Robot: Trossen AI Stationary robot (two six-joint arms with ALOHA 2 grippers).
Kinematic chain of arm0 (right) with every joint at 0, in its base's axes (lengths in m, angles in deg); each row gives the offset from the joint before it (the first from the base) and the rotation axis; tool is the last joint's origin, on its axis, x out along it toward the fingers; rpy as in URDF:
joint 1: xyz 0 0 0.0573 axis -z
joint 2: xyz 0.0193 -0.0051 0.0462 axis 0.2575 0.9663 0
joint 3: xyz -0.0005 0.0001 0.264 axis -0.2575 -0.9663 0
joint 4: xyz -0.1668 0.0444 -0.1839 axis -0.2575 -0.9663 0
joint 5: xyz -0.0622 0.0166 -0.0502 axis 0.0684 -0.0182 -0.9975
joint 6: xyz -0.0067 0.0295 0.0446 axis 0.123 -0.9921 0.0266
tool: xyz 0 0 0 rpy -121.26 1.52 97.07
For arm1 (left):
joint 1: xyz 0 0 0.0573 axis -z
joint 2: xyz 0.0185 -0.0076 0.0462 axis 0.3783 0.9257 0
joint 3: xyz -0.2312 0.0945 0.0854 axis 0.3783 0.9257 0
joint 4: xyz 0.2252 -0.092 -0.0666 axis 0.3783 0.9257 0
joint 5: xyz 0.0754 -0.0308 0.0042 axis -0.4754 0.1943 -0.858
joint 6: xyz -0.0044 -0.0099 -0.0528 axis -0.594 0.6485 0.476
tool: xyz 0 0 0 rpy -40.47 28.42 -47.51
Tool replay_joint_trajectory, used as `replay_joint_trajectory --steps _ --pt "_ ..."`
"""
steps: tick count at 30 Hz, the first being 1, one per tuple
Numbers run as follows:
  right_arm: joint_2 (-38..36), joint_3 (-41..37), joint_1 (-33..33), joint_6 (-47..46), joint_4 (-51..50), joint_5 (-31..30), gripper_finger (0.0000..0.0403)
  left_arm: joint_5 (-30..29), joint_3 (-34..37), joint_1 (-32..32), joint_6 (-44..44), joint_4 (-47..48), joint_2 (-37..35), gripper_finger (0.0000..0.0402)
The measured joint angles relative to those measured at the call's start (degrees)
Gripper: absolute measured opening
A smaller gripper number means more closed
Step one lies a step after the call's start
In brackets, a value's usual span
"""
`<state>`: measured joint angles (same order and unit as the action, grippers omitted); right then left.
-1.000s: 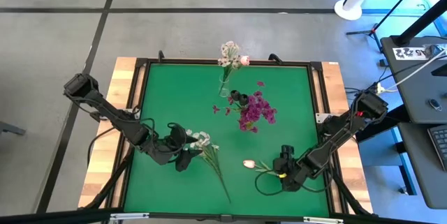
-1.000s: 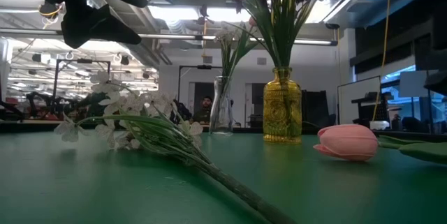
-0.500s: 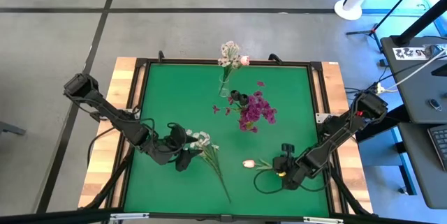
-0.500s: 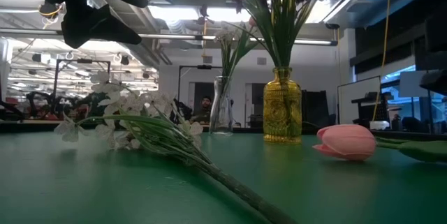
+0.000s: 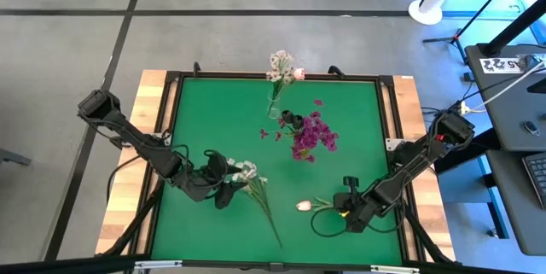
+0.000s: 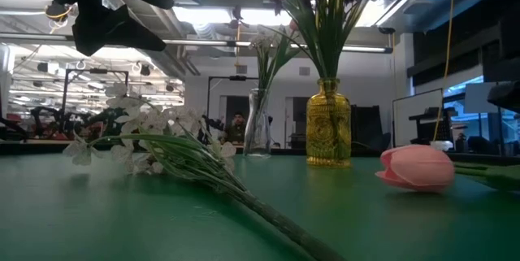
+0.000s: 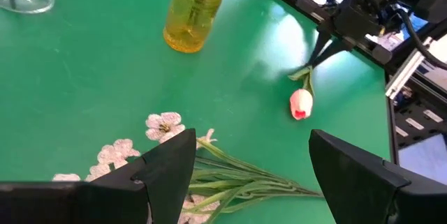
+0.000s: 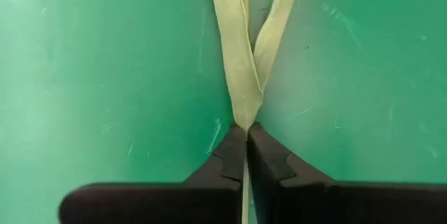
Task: Sort flowers into vase by color
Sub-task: Put the pink flower into the transparent vase
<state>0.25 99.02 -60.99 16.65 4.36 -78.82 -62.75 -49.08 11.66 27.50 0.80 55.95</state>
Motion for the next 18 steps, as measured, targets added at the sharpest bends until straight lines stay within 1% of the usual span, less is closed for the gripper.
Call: replay_joint_trajectory --steps 4,9,13,18 --pt "-2.91 -0.28 -0.10 2.23 3.80 -0.11 0.0004 -0.92 -0.01 0.00 -0.38 1.64 0.00 0.0273" --pt "-8.69 -0.16 -0.12 8.83 8.92 -1.68 0.0003 -2.28 0.01 0.00 -0.38 3.41 0.00 0.0273" --pt "-14.14 -0.06 -0.09 16.73 14.33 -4.30 0.0002 -2.28 0.00 0.00 -0.40 3.43 0.00 0.0273" --pt "-21.10 -0.06 -0.08 27.87 21.06 -5.64 0.0001 -2.30 0.01 -0.02 0.06 3.43 0.00 0.0273"
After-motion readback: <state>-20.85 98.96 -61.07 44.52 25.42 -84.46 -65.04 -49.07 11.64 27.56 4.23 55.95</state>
